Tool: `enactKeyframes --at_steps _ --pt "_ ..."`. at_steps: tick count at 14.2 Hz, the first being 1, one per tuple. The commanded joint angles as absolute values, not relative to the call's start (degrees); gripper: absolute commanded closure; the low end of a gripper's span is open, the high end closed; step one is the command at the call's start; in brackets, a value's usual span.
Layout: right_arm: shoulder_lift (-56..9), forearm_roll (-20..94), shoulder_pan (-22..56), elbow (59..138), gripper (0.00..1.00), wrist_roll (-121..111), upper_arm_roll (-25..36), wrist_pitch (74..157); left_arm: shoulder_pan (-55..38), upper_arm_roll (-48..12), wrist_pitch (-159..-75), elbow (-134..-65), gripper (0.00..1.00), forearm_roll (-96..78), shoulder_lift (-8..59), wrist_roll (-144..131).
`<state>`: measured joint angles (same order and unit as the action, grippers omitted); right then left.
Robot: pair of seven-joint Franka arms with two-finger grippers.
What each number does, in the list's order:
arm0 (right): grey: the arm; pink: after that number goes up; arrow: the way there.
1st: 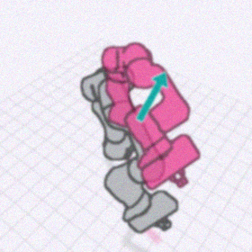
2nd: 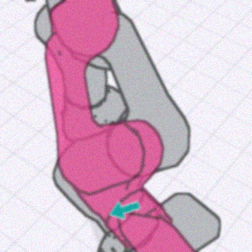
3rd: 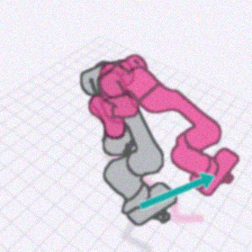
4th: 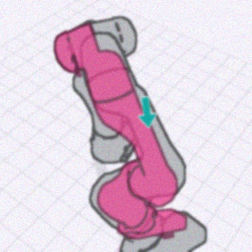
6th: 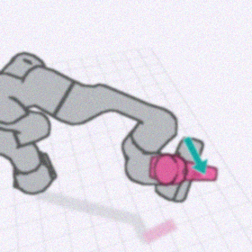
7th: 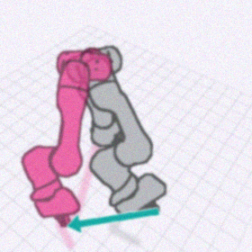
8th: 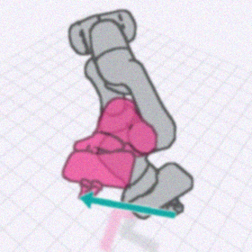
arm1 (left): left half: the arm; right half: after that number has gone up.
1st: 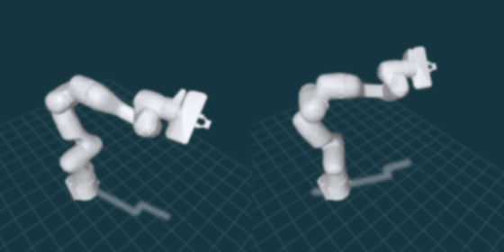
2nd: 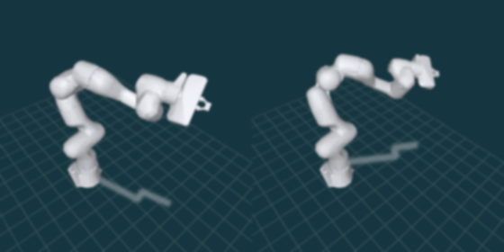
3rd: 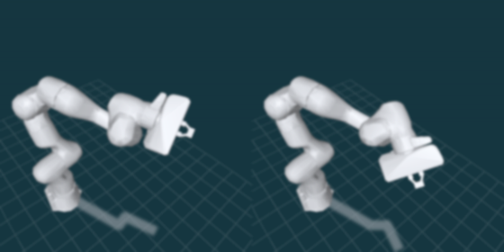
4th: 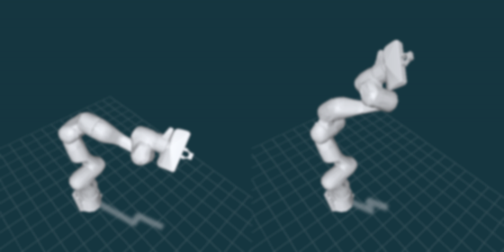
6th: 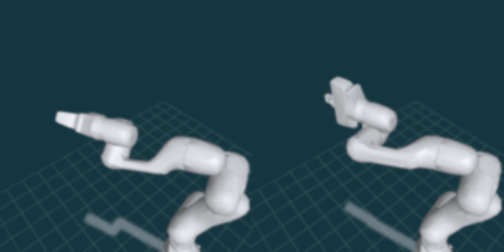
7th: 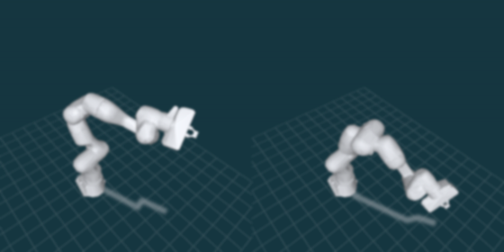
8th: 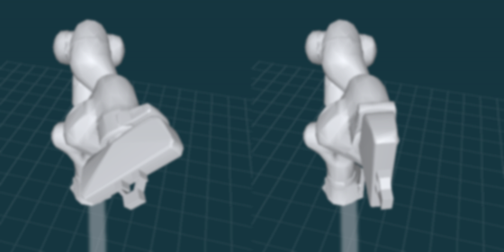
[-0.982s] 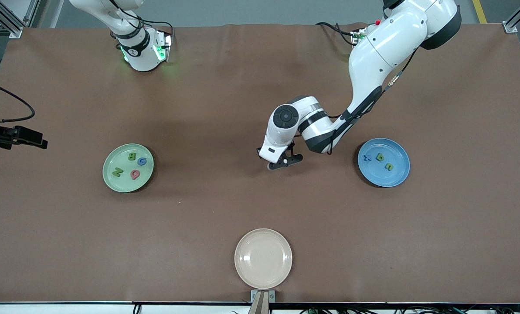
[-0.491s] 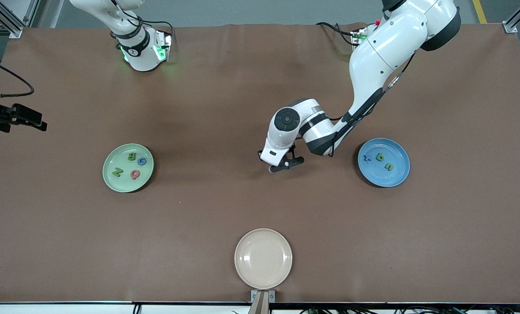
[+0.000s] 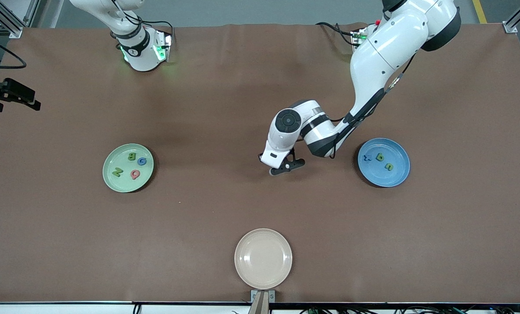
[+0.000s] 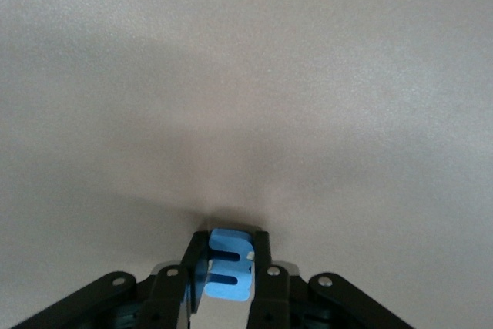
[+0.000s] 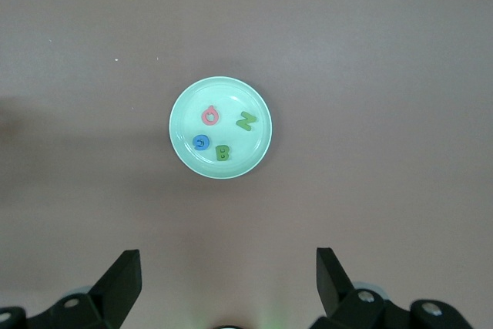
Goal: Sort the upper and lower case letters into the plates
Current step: 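Carry m with the left gripper and drop it on the blue plate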
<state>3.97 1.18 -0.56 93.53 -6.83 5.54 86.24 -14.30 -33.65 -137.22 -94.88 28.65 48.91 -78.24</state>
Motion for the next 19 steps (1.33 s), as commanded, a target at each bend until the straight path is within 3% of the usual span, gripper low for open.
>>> enactKeyframes --at_steps 1,7,9,12,16,19 --pt "5.9 0.4 -2.9 95.3 0.0 -7.6 3.9 86.4 -15.0 -32.9 -136.8 -93.9 0.85 28.1 49.3 -78.0" --pt "5.5 0.4 -2.8 89.7 0.0 -7.5 4.0 80.5 -11.1 -35.8 -126.9 -94.0 0.87 27.7 43.3 -74.0" --pt "5.4 0.1 -2.6 89.6 0.0 -7.5 4.0 80.5 -3.3 -41.5 -121.1 -95.6 0.87 27.5 40.5 -69.5" --pt "5.4 -0.6 -2.5 89.1 0.0 -7.6 4.0 80.5 15.9 -55.0 -113.0 -101.9 0.87 27.5 36.2 -57.7" --pt "5.4 -0.7 -2.4 88.5 0.0 -6.9 3.9 80.7 36.8 -65.5 -113.5 -113.8 0.87 33.0 33.0 -47.1" --pt "5.4 -0.1 -2.1 88.8 0.0 -4.8 3.4 80.3 46.9 -68.2 -119.3 -120.9 0.87 41.4 34.0 -44.2"
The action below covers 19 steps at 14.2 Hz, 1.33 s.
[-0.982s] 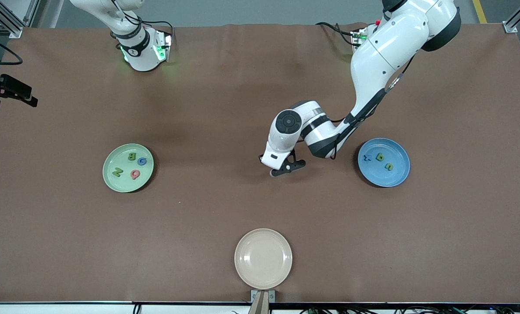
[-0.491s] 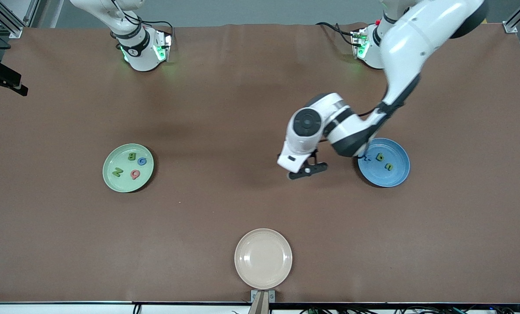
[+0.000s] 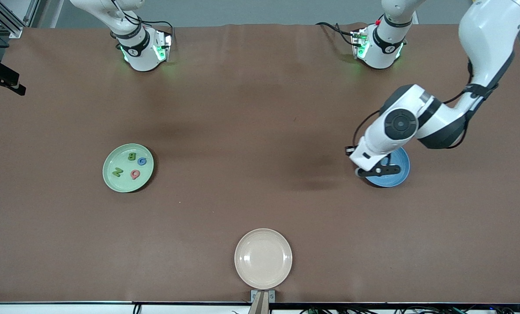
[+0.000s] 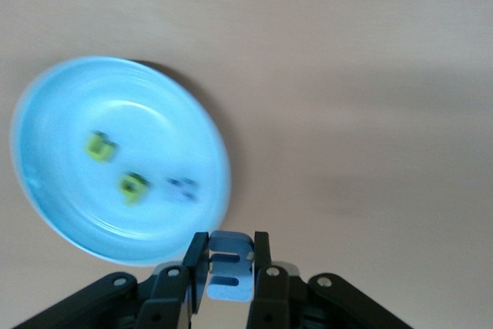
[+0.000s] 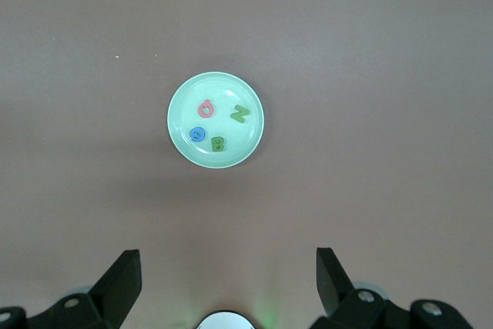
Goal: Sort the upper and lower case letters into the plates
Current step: 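Carry m with the left gripper and drop it on the blue plate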
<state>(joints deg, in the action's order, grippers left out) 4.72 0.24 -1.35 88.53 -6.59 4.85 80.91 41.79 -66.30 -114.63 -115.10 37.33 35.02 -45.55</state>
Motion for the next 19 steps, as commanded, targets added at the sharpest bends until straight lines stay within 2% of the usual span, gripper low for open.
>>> enactKeyframes --at_steps 1,5,10,11,12,13,14,19 --pt "5.4 0.0 -1.9 88.8 0.0 -3.5 3.3 80.2 48.9 -68.1 -122.2 -123.2 0.87 43.5 34.0 -43.3" --pt "5.4 0.0 -1.3 88.8 0.0 -3.5 3.3 80.4 53.5 -66.7 -127.1 -126.2 0.86 55.4 39.2 -42.6" --pt "5.4 2.6 -1.9 88.8 0.0 -4.1 4.0 80.4 49.2 -60.6 -130.5 -123.9 0.82 60.4 41.0 -42.7" --pt "5.4 2.5 -1.9 88.8 0.0 -4.3 4.0 80.4 47.7 -59.2 -130.9 -123.3 0.75 60.4 41.0 -42.9" --pt "5.4 2.5 -1.9 88.8 0.0 -4.4 4.0 80.3 47.1 -59.1 -130.9 -123.0 0.56 60.4 41.0 -43.0" --pt "5.4 2.0 -1.8 88.8 0.0 -4.4 4.0 80.3 46.9 -59.0 -130.9 -122.4 0.12 60.4 41.0 -42.5" --pt "5.4 1.9 -1.8 88.9 0.0 -4.5 4.0 80.3 46.3 -59.1 -130.6 -122.0 0.0 60.3 40.8 -42.6" --pt "5.4 0.4 -1.5 89.0 0.0 -4.6 3.7 80.3 45.3 -59.0 -130.2 -121.6 0.0 60.1 40.2 -43.0"
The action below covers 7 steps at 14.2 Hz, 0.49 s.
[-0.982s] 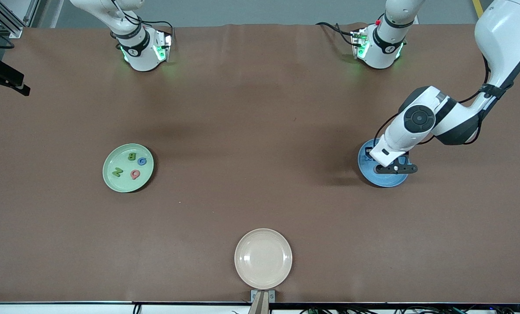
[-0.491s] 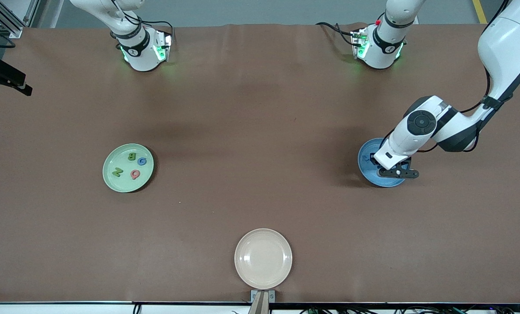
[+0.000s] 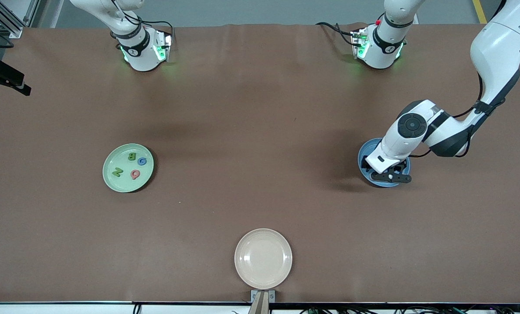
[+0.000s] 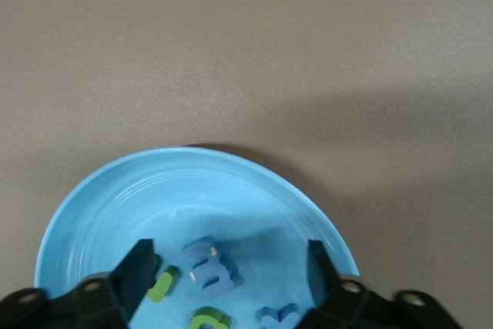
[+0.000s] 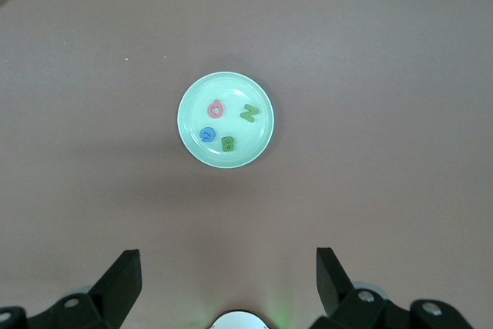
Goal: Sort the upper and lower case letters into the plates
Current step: 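Carry m with the left gripper and drop it on the blue plate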
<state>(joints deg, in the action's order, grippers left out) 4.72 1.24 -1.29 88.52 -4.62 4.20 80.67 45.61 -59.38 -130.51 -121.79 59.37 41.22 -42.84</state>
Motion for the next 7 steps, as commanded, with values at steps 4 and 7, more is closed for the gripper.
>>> enactKeyframes --at_steps 4,7 --pt "5.4 -0.2 -1.4 89.0 0.0 -4.5 3.5 80.3 47.7 -59.3 -129.1 -121.6 0.0 59.8 40.0 -42.3" --pt "5.4 -0.1 -1.6 89.1 0.0 -4.3 3.6 80.2 47.5 -59.3 -128.8 -121.3 0.01 57.8 39.4 -39.8"
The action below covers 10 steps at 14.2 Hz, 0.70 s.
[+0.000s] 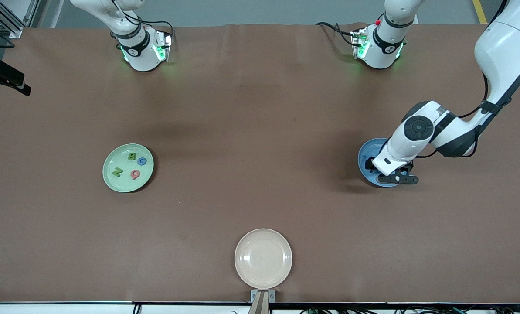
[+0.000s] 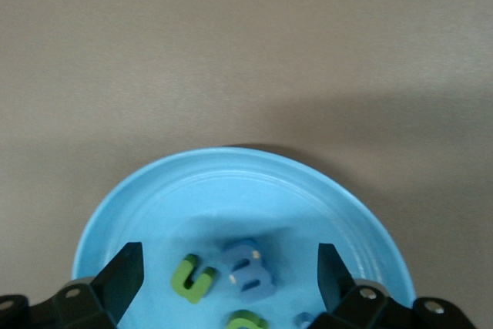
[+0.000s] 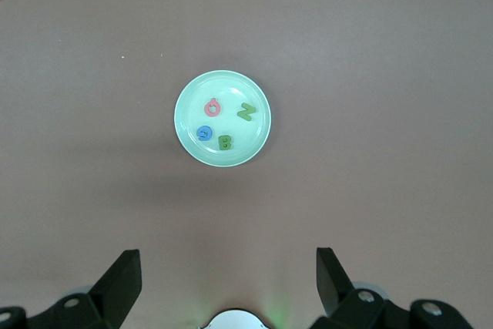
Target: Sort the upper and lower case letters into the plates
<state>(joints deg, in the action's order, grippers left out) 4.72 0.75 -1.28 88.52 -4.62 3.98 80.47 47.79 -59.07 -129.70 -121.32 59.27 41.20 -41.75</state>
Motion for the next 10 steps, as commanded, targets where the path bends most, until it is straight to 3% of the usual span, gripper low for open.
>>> enactKeyframes --at_steps 1,4,10 --pt "5.4 0.1 -1.7 89.1 0.0 -4.3 3.8 79.9 47.1 -59.2 -128.7 -121.3 0.03 54.3 37.4 -37.7" --pt "5.4 0.4 -1.8 89.1 0.0 -4.4 3.8 79.6 40.5 -54.1 -128.7 -121.1 0.04 39.4 30.3 -27.3" --pt "5.4 0.5 -1.5 89.9 0.0 -4.3 3.8 79.2 15.1 -29.7 -124.3 -118.4 0.06 13.0 20.0 -10.9"
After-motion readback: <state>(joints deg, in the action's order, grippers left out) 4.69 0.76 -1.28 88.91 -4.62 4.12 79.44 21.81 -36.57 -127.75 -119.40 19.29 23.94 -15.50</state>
